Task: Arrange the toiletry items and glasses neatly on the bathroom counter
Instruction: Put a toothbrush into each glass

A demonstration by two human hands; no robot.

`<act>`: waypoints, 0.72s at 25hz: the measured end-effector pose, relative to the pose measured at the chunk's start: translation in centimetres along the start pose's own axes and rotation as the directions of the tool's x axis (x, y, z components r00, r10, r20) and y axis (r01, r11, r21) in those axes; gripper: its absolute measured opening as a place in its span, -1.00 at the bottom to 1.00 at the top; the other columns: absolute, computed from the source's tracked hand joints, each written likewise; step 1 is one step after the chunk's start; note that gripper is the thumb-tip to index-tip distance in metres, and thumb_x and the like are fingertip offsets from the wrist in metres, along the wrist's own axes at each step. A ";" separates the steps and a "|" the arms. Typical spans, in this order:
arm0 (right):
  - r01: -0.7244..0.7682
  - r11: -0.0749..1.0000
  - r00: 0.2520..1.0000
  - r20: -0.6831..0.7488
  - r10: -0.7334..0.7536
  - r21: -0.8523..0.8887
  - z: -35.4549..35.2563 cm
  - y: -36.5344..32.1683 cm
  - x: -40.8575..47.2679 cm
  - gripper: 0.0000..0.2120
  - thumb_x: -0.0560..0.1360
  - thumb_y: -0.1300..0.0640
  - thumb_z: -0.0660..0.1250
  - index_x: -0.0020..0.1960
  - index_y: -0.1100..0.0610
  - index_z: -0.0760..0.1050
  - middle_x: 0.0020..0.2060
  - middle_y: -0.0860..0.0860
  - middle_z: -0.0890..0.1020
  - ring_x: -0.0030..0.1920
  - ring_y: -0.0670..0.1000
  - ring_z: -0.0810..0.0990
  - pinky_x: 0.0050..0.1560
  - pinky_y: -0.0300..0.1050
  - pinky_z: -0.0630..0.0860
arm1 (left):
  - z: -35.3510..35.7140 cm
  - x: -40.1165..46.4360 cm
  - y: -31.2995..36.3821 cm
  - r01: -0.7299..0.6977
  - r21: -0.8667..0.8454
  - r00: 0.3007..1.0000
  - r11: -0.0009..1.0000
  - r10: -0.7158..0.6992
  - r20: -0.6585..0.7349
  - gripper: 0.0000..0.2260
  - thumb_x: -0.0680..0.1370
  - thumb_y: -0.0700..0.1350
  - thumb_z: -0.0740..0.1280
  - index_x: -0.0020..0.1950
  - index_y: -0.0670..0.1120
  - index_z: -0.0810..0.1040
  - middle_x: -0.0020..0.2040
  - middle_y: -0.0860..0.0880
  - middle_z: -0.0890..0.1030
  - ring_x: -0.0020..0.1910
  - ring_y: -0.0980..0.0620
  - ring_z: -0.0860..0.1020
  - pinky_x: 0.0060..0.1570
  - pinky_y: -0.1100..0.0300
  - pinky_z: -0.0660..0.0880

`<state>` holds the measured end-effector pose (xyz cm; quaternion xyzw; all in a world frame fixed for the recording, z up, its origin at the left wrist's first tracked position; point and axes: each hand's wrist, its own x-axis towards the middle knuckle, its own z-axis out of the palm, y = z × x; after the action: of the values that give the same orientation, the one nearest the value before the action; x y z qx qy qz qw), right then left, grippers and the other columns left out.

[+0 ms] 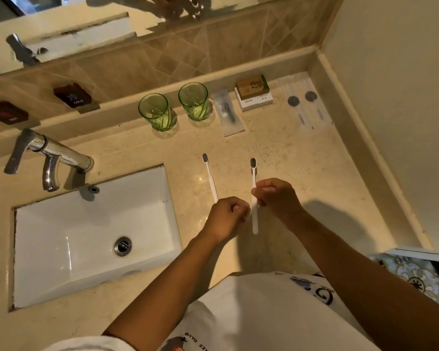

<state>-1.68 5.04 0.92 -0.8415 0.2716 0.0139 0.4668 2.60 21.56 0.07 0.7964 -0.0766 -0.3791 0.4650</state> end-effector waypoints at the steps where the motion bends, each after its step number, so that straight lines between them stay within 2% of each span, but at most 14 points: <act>1: -0.082 0.988 0.996 -0.008 0.084 0.129 -0.5 -1.0 0.8 -0.81 0.41 0.20 0.54 0.00 0.23 0.68 -0.26 0.12 0.73 -0.31 0.09 0.69 -0.14 0.12 0.71 | -0.1 0.3 0.7 -0.021 -0.039 1.000 0.999 0.021 -0.002 -0.81 0.50 -0.11 0.28 -0.23 0.00 0.66 -0.29 0.01 0.68 -0.30 0.10 0.62 -0.16 0.11 0.58; 3: -0.249 0.907 0.968 0.103 0.227 0.341 -1.0 -2.5 2.5 -0.78 0.47 0.16 0.49 0.09 0.20 0.67 -0.21 0.08 0.74 -0.29 0.05 0.68 -0.09 0.15 0.69 | -1.0 1.4 2.2 -0.057 -0.090 0.998 0.994 0.054 -0.033 -0.75 0.56 -0.13 0.29 -0.26 0.07 0.65 -0.33 0.05 0.67 -0.33 0.12 0.61 -0.20 0.17 0.55; 5: -0.230 0.890 0.973 0.116 0.200 0.393 -0.9 -4.1 4.6 -0.78 0.49 0.16 0.48 0.11 0.19 0.67 -0.18 0.09 0.73 -0.27 0.06 0.65 -0.08 0.19 0.67 | -2.4 3.0 3.8 -0.079 -0.137 0.995 0.987 0.070 -0.072 -0.74 0.59 -0.17 0.29 -0.22 0.05 0.67 -0.31 -0.02 0.68 -0.31 0.07 0.61 -0.21 0.13 0.58; 7: -0.219 0.875 0.976 0.114 0.188 0.432 -0.8 -6.4 7.0 -0.80 0.49 0.18 0.48 0.09 0.20 0.66 -0.21 0.10 0.72 -0.29 0.03 0.62 -0.09 0.15 0.65 | -4.3 4.8 5.3 -0.098 -0.146 0.987 0.984 0.077 -0.139 -0.84 0.58 -0.18 0.33 -0.14 -0.05 0.68 -0.25 -0.11 0.67 -0.27 0.00 0.61 -0.12 -0.02 0.62; 9: -0.188 0.865 0.982 0.112 0.153 0.466 -0.4 -8.9 9.6 -0.82 0.48 0.21 0.49 0.07 0.21 0.64 -0.26 0.09 0.70 -0.35 0.00 0.61 -0.12 0.04 0.61 | -6.4 6.8 6.4 -0.124 -0.098 0.969 0.987 0.099 -0.227 -0.90 0.56 -0.17 0.36 -0.05 -0.12 0.67 -0.21 -0.08 0.67 -0.23 0.00 0.60 -0.01 -0.05 0.60; 13: -0.059 0.917 0.997 0.074 0.032 0.395 0.9 -13.2 14.3 -0.88 0.45 0.21 0.51 -0.02 0.13 0.66 -0.27 0.02 0.71 -0.34 -0.09 0.66 -0.20 -0.17 0.62 | -11.0 10.7 8.3 -0.212 0.032 0.899 0.977 0.208 -0.386 -0.87 0.55 -0.20 0.36 0.07 -0.11 0.65 -0.03 -0.02 0.68 -0.06 0.05 0.62 0.05 0.07 0.58; 18: 0.115 0.935 0.993 -0.059 -0.100 0.337 1.3 -17.8 20.4 -0.94 0.44 0.21 0.50 -0.10 0.11 0.66 -0.27 0.04 0.72 -0.28 -0.03 0.68 -0.10 -0.06 0.66 | -16.6 15.8 12.1 -0.331 0.123 0.840 0.936 0.351 -0.414 -0.86 0.54 -0.23 0.38 0.05 -0.05 0.64 -0.10 0.04 0.65 -0.17 0.21 0.57 -0.11 0.27 0.54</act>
<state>24.38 4.41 8.36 -0.7621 0.2330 -0.0759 0.5993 27.64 18.66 5.93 0.8442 -0.1214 -0.1037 0.5117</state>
